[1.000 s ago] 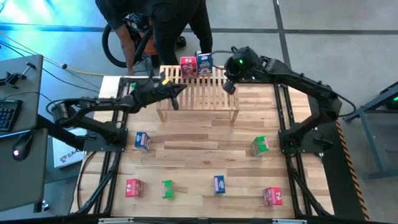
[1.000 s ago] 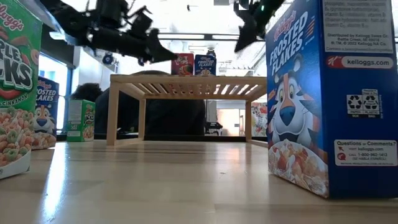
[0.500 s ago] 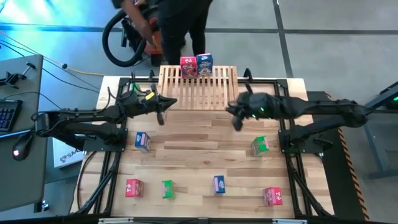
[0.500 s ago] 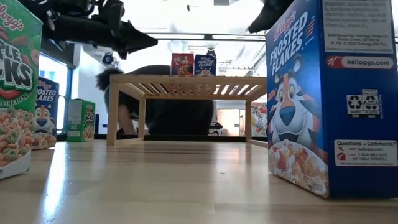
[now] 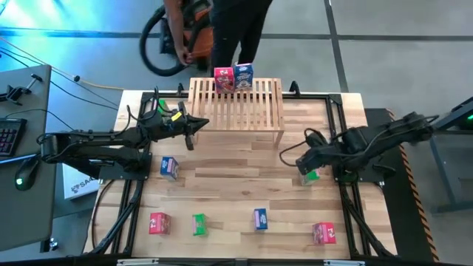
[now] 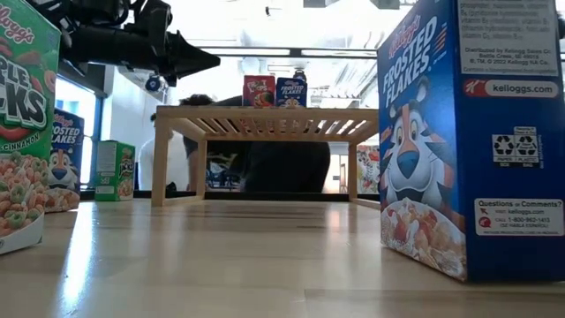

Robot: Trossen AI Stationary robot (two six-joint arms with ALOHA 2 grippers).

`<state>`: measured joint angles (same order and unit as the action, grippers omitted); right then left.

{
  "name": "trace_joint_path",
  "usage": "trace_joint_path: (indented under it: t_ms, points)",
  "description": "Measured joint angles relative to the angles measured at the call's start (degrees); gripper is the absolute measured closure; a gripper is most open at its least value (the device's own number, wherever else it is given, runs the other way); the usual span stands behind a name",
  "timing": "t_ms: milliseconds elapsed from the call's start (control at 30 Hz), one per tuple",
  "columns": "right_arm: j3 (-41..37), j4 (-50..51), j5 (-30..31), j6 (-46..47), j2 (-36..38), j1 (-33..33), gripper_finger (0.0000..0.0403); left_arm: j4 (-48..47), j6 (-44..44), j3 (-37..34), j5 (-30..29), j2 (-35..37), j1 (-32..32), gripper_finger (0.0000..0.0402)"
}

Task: Stack cereal on shelf
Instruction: Put the middle green cereal box on the shelf

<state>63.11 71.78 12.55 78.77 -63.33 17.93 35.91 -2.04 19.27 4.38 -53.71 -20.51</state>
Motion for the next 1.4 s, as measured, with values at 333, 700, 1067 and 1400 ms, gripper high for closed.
trace_joint_path:
  t_ms: [333, 700, 1067, 1400]
  points:
    - [0.0, 10.7, -6.4, 11.6, -6.7, 0.9, 0.0124, -0.5, -0.1, 0.0, 0.5, 0.0, 0.6, 0.0401]
    - [-7.7, 1.7, -10.0, 15.4, -7.7, 0.8, 0.0124, -0.6, -0.8, 0.0, 0.7, 0.0, 1.5, 0.0401]
    - [-13.9, -7.9, -9.9, 15.6, -7.6, 0.8, 0.0157, -1.0, -1.1, 0.0, 0.6, 0.0, 1.5, 0.0401]
    - [-13.5, -9.0, -10.1, 11.0, -7.6, -1.0, 0.0255, -2.3, -2.5, 0.0, 0.6, -0.1, 1.0, 0.0401]
